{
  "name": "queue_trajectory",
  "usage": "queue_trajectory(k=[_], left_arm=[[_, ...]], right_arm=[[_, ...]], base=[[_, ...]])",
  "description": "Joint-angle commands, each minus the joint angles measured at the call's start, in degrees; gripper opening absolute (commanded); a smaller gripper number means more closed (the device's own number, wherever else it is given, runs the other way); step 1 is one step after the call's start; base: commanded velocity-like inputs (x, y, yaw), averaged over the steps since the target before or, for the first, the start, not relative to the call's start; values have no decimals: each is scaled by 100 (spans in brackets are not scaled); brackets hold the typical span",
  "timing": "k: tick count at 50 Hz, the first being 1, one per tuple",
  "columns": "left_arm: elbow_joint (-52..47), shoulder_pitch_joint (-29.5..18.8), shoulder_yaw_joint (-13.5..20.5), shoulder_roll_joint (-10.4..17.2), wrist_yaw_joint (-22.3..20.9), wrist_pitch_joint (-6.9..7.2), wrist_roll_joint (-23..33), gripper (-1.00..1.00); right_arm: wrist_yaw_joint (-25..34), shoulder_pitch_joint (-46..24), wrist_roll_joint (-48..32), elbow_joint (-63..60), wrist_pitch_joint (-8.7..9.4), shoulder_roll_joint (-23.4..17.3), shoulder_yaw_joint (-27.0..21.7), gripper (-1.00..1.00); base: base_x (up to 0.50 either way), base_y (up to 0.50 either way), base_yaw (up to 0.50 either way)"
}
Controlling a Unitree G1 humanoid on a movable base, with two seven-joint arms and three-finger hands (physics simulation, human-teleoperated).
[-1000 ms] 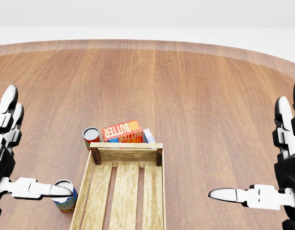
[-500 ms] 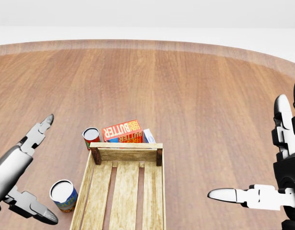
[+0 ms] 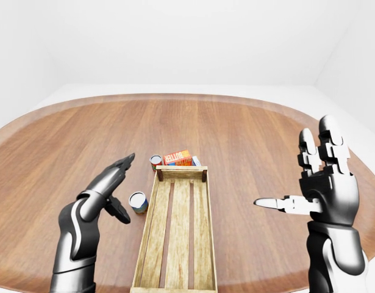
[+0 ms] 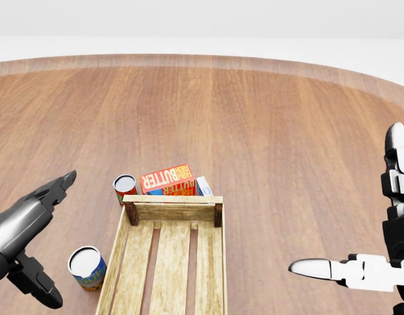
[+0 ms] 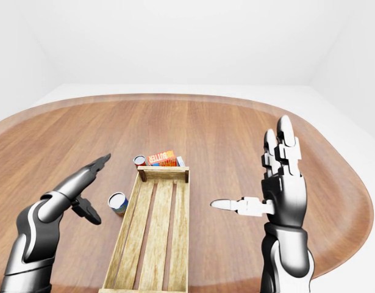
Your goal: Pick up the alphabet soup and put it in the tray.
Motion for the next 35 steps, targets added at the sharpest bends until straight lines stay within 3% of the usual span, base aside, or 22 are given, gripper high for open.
queue_trajectory(k=[1,3,4,6,9,11,14,20,25,35], left_arm=[[577,-225,-264,53,212,-141,494,100],[615,-255,-273,9,211,-134,514,100],[614,-278,-324,9,176,-212,511,100],[659,-321,-348,-58,126,-97,530,100],[925,-367,-446,-36,319,-279,639,100],[1023,-424,-466,-67,273,-242,610,100],[1438,-579,-543,-21,500,-331,685,100],[1586,-703,-595,-23,497,-315,721,100],[2441,-936,-754,22,1008,-497,863,100],[3004,-1178,-837,70,1300,-489,944,100]], right_arm=[[19,13,59,-114,0,13,-54,99],[18,11,59,-110,0,16,-53,99],[15,7,55,-103,0,15,-52,99],[7,5,61,-106,0,14,-68,99],[27,18,124,-181,0,5,-157,99],[38,17,152,-207,0,13,-194,99],[35,19,141,-253,0,26,-190,99],[32,14,149,-259,0,31,-220,99],[20,24,66,-287,0,35,-159,99],[25,16,92,-293,0,33,-212,99]], base=[[0,0,0],[0,0,0],[0,0,0],[0,0,0],[0,0,0],[0,0,0],[0,0,0],[0,0,0],[0,0,0],[0,0,0]])
